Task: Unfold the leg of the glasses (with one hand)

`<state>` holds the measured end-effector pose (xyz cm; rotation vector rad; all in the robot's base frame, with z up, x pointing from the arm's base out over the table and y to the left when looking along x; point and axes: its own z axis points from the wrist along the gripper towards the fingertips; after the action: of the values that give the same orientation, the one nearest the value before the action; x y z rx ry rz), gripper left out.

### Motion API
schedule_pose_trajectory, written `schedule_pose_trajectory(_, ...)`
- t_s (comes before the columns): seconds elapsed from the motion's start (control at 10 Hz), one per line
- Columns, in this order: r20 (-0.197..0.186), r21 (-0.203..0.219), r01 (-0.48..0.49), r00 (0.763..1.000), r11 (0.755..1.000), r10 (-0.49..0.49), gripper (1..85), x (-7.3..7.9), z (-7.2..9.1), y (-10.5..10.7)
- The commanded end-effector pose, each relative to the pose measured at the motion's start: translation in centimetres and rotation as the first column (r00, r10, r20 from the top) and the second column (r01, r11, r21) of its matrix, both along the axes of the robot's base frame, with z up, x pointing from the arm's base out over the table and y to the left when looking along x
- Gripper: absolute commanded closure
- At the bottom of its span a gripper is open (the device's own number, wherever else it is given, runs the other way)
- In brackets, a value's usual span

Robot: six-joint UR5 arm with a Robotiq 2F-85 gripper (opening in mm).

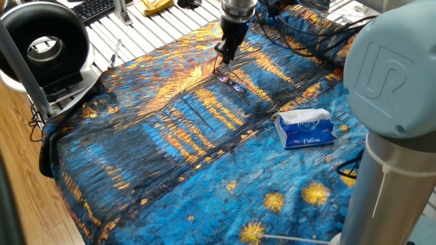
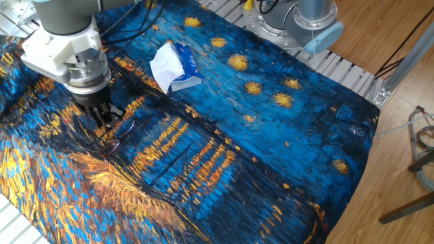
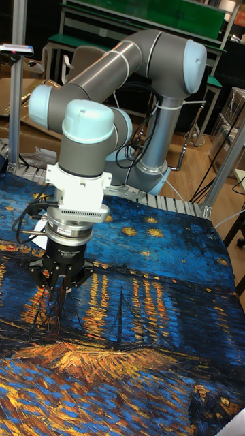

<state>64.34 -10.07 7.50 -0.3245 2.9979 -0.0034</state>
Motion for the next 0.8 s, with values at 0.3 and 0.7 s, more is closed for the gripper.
schedule_pose_trajectory(0.3,0.053,0.033,-0.005,0.999,0.999,0.003,54.7,0.4,-0.7,-0.5)
schedule_pose_trajectory(0.7,0.079,0.064,0.005,0.997,0.998,-0.010,53.7,0.6,-1.2,-0.4)
